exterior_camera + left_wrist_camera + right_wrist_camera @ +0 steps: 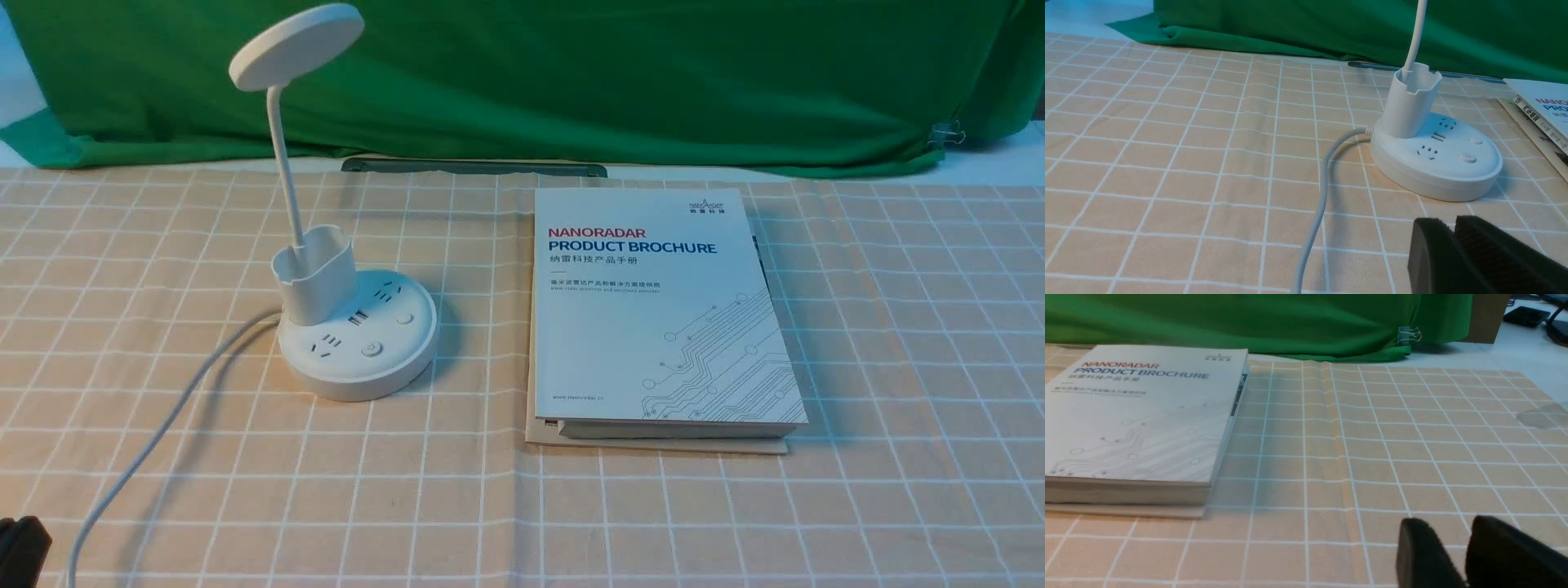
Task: Turn on the table lamp on the light coffee tablecloth with your hand.
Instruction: 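Press the power button on the lamp base to turn the lamp on with the left gripper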
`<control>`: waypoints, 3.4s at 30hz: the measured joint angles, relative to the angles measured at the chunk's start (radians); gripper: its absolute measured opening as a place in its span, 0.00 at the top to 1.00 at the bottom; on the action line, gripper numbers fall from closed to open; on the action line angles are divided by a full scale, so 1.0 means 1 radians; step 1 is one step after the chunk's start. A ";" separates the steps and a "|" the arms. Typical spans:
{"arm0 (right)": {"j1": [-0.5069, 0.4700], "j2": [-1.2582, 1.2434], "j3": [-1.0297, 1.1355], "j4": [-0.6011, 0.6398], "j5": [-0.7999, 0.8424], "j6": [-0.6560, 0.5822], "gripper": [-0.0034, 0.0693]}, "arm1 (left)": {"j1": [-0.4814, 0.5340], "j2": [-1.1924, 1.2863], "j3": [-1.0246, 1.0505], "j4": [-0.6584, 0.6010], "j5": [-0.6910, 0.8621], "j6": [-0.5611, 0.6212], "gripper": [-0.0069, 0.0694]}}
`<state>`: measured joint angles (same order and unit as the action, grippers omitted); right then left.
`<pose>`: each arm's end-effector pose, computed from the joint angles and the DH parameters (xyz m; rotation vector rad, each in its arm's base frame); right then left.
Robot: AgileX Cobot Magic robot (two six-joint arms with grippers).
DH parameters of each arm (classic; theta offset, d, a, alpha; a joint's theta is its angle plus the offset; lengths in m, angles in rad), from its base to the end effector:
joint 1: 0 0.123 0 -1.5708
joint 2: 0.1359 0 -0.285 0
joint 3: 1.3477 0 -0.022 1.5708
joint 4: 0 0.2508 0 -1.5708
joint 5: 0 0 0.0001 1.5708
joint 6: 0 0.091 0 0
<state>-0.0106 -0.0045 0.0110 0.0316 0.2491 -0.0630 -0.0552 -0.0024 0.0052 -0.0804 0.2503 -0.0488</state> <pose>0.0554 0.0001 0.1871 -0.0247 1.7390 -0.0248 0.0551 -0.0049 0.1889 -0.0475 1.7376 -0.1510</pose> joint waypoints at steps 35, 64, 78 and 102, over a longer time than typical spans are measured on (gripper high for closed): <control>0.000 0.000 0.000 0.000 -0.001 0.000 0.62 | 0.000 0.000 0.000 0.032 -0.001 0.002 0.76; 0.000 0.000 0.000 0.000 -0.001 0.000 0.62 | 0.000 0.234 -0.488 0.133 -0.279 -0.185 0.84; 0.000 0.000 0.000 0.000 -0.001 0.000 0.62 | -0.066 0.995 -0.592 -0.656 0.256 0.476 0.91; 0.000 0.000 0.000 0.000 -0.001 0.000 0.62 | -0.447 1.826 -1.182 0.284 0.190 -0.345 0.91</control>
<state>-0.0106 -0.0045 0.0110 0.0316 0.2481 -0.0630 -0.5021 1.8234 -1.1766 0.2041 0.4404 -0.3940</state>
